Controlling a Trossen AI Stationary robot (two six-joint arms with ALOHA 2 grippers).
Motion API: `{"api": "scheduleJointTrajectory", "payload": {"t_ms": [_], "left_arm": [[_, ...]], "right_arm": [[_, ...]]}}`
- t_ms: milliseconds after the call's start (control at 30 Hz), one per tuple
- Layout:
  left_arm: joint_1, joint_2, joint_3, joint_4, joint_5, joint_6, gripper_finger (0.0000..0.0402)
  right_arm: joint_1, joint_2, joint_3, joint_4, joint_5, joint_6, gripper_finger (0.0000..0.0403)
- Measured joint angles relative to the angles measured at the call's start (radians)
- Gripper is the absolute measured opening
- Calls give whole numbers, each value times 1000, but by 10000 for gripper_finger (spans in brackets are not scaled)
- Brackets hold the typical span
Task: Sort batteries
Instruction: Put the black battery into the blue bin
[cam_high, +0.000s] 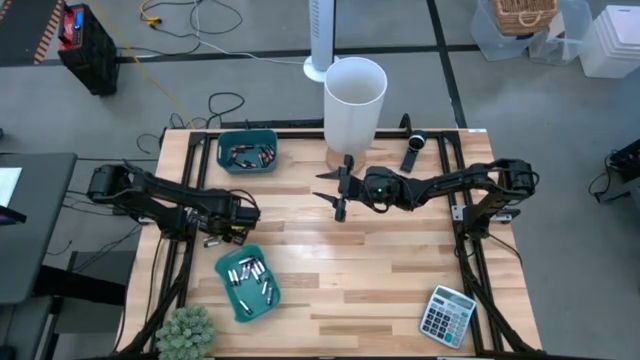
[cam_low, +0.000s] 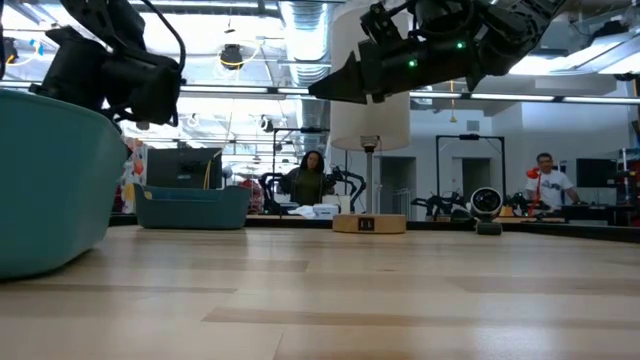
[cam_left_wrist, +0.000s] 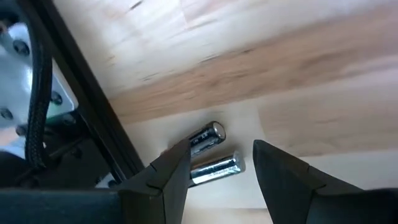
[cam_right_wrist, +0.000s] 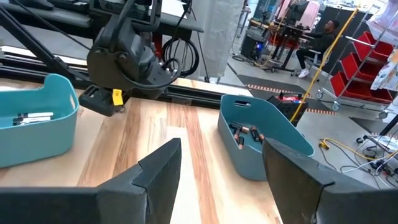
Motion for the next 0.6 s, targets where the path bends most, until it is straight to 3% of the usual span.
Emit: {"api": "scheduleJointTrajectory", "payload": {"t_ms": [400,600], "left_arm": [[-22,1,0,-13,-4,160,169],[-22,69,0,-46,-3,362,169]], "right_arm": [[-5,0,0,0,0,2,239],[-5,0,0,5,0,5,239]]}}
